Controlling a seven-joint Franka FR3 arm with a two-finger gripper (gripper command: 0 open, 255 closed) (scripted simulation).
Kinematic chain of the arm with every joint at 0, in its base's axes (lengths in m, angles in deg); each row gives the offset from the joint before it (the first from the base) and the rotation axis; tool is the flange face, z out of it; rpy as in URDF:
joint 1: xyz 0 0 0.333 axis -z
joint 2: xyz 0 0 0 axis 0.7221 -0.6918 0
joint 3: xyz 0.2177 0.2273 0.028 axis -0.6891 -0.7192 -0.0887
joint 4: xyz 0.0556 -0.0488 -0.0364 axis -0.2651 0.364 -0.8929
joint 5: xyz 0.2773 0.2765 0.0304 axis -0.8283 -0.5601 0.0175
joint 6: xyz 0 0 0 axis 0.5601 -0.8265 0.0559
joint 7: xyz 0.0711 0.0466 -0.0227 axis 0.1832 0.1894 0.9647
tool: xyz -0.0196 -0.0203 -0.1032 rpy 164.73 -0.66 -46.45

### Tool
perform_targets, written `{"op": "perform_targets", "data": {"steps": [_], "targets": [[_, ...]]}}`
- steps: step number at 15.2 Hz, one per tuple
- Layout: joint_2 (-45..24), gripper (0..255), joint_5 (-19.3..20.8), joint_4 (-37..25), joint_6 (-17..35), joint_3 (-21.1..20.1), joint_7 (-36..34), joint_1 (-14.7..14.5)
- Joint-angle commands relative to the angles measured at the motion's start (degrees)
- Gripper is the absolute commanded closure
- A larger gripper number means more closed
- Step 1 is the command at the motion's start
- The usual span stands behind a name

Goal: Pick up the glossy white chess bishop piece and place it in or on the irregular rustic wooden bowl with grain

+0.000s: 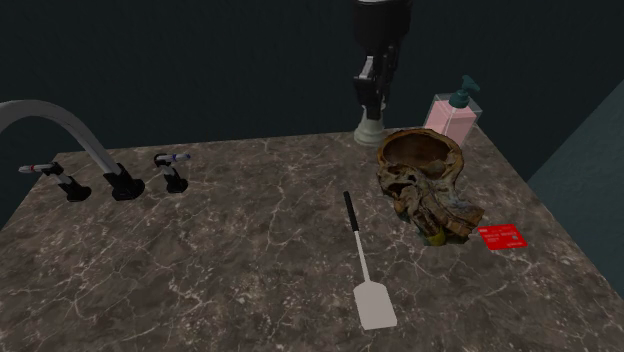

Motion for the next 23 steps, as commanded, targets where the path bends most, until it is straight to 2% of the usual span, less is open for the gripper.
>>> {"op": "perform_targets", "data": {"steps": [1,10,23], "targets": [[1.4,255,0.1,2.1,1.1,1.4,2.6,1.3],[5.1,255,0.7,5.8,3.3,8.1,14.6,7.1],[2.5,255,1.4,12.3,12.3,8.5,13.5,7.5]]}}
